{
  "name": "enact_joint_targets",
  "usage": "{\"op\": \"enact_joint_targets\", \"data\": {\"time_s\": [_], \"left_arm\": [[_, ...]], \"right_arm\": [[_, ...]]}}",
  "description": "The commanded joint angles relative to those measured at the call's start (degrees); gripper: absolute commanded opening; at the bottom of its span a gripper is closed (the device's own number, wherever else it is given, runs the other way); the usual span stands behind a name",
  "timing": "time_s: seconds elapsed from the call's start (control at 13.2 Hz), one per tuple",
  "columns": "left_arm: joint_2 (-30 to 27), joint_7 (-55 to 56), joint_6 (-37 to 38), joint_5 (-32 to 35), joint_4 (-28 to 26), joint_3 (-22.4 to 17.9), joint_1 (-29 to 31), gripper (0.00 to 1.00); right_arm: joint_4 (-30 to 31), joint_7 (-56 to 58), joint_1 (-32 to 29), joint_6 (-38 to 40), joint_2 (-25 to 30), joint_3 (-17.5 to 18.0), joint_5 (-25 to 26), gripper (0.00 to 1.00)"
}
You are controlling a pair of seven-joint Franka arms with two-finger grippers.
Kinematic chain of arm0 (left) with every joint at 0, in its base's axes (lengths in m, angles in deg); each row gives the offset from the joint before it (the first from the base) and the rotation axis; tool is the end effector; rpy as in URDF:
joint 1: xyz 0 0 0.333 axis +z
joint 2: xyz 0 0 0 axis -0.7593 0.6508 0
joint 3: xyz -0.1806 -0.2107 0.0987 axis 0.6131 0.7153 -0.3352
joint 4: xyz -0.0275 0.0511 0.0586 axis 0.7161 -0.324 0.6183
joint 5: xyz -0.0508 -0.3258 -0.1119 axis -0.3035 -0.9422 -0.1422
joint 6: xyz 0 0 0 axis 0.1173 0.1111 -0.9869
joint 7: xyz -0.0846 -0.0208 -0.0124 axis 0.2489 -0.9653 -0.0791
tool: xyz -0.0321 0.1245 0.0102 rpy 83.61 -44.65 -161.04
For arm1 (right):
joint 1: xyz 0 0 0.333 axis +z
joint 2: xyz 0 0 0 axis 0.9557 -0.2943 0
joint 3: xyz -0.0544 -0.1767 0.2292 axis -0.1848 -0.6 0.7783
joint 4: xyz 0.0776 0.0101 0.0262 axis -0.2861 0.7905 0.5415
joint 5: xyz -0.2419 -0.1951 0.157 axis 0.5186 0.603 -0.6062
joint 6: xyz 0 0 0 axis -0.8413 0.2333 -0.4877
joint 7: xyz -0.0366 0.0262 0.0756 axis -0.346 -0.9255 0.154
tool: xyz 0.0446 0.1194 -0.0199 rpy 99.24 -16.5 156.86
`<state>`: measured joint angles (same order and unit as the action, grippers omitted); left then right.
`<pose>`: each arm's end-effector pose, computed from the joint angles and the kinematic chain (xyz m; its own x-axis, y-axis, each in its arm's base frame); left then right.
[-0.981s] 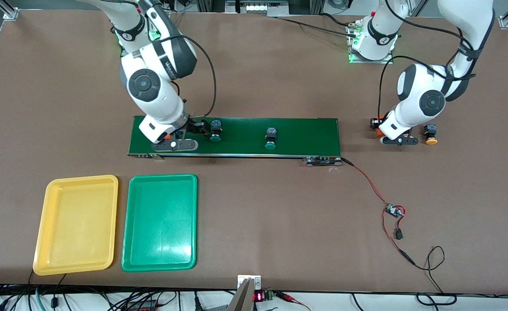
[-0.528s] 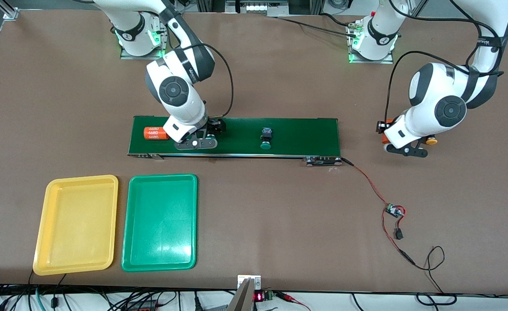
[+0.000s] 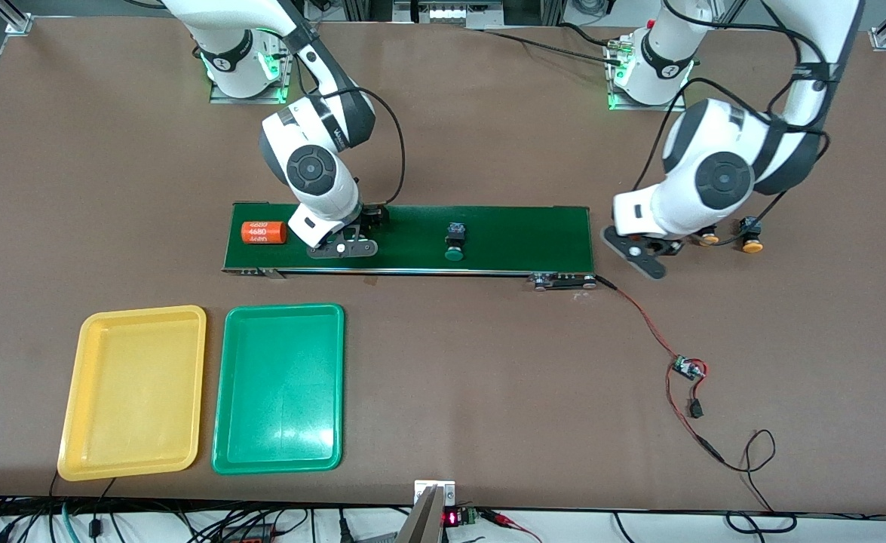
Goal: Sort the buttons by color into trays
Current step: 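Carry the button toward the green tray while the left gripper places capacitor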
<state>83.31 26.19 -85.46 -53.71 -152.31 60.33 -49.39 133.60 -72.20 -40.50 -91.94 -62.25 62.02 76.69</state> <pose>0.4922 -0.1669 0.3120 0.6651 -0.7317 -0.1494 -0.7211 -0.6812 0.1264 0.4535 0.3193 0.2467 0.9821 0.0593 -0.1787 0.0642 -0.9977 0.0216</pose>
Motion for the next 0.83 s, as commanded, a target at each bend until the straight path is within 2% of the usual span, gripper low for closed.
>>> {"op": "enact_joint_targets", "data": {"time_s": [0.0,0.08,0.15,0.3,0.38,0.45,0.6,0.75], "left_arm": [[3.3,-11.3,-2.5,-0.1,2.6,1.9,-1.8,0.11],[3.9,-14.8,-4.7,0.0,2.6,2.6,-2.3,0.11],[4.8,-18.0,-6.0,0.2,2.6,2.8,-3.1,0.11],[6.1,-24.2,-8.8,0.4,2.6,2.9,-4.5,0.11],[7.1,-27.6,-9.5,0.4,2.6,2.9,-4.8,0.1],[7.4,-30.5,-9.7,0.8,2.6,2.9,-5.5,0.09],[7.5,-31.9,-9.7,2.0,1.9,4.3,-6.3,0.07],[8.0,-31.2,-9.7,3.0,1.9,5.4,-6.6,0.07]], "right_arm": [[2.6,0.4,-0.1,-1.5,1.1,0.0,0.5,1.0],[3.1,0.4,-0.1,-1.9,1.1,0.0,0.5,1.0],[3.4,0.5,-0.2,-2.0,1.1,0.0,0.5,0.95],[4.1,0.5,-0.6,-2.0,1.0,0.0,0.5,0.77],[4.1,0.2,-0.7,-1.6,1.3,0.0,0.4,0.48],[4.0,0.0,-1.4,-1.4,1.6,0.0,0.4,0.37],[3.5,-0.1,-2.1,-1.4,1.7,0.0,0.4,0.23],[2.3,0.6,-3.6,-1.5,1.7,-0.1,0.4,0.18]]}}
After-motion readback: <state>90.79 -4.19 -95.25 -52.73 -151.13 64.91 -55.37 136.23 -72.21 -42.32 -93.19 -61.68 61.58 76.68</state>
